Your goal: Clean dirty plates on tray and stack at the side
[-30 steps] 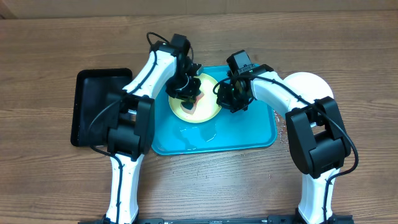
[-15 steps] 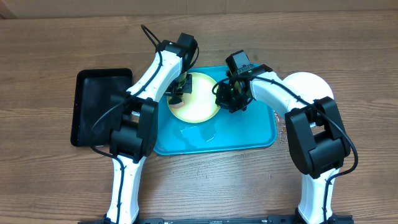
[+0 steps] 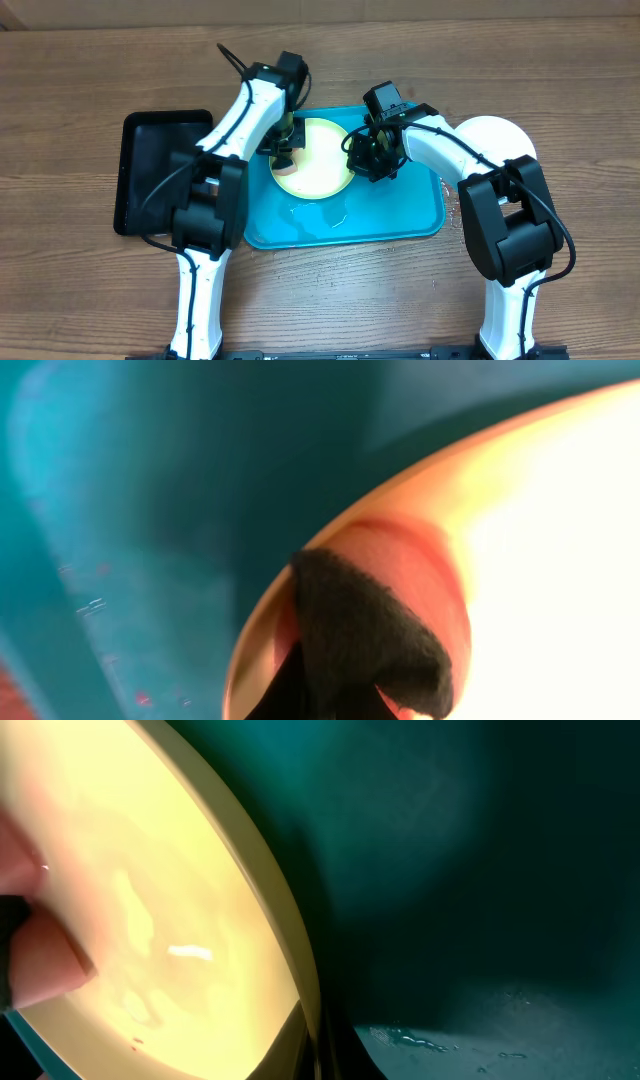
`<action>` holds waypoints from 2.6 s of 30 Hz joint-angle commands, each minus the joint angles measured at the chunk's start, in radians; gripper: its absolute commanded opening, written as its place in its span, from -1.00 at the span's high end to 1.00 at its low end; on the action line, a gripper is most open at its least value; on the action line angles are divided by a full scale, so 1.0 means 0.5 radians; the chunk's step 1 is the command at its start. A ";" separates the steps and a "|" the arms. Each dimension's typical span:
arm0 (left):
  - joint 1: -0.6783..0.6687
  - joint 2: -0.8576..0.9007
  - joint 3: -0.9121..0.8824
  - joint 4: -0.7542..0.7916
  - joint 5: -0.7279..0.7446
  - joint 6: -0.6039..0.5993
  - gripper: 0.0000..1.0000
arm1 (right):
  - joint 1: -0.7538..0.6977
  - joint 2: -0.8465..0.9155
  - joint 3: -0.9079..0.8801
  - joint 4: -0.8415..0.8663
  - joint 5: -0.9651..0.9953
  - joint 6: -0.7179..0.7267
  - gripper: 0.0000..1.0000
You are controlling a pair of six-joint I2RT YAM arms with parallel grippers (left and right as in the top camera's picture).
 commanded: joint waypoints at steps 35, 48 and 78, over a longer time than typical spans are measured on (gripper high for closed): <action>0.150 0.060 1.017 -0.659 0.040 0.094 0.92 | -0.016 0.037 -0.034 -0.067 0.098 -0.048 0.93; 0.398 0.060 1.336 -0.919 0.035 0.095 0.91 | 0.120 -0.441 0.082 -0.396 0.922 -0.182 0.93; 0.398 0.060 1.334 -0.922 0.037 0.094 0.91 | 1.167 -0.774 0.081 -1.289 3.539 0.726 0.93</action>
